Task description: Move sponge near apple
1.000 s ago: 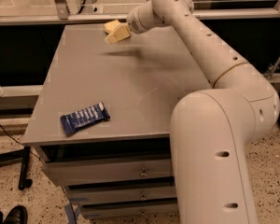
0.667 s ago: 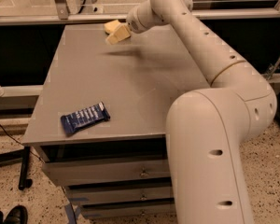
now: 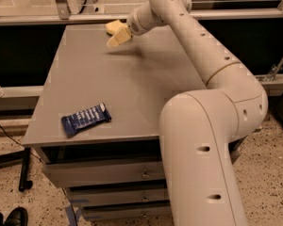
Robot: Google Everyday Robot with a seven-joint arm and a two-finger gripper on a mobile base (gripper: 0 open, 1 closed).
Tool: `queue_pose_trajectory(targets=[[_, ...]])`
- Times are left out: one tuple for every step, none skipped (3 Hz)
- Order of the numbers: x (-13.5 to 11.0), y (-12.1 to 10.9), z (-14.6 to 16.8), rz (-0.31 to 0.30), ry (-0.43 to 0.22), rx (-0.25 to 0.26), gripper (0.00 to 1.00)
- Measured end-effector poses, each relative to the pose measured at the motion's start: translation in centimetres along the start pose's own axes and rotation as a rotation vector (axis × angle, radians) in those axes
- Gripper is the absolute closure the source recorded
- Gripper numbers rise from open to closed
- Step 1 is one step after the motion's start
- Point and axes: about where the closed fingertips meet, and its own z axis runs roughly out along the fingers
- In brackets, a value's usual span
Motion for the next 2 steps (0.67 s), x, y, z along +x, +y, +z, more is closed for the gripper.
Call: queue_pose_trajectory(targets=[[0.07,0.36,0.63,-0.009,0.012,-0.022,0.16],[0.26,0.66,1.09,-0.014,0.018,-0.04,0.38]])
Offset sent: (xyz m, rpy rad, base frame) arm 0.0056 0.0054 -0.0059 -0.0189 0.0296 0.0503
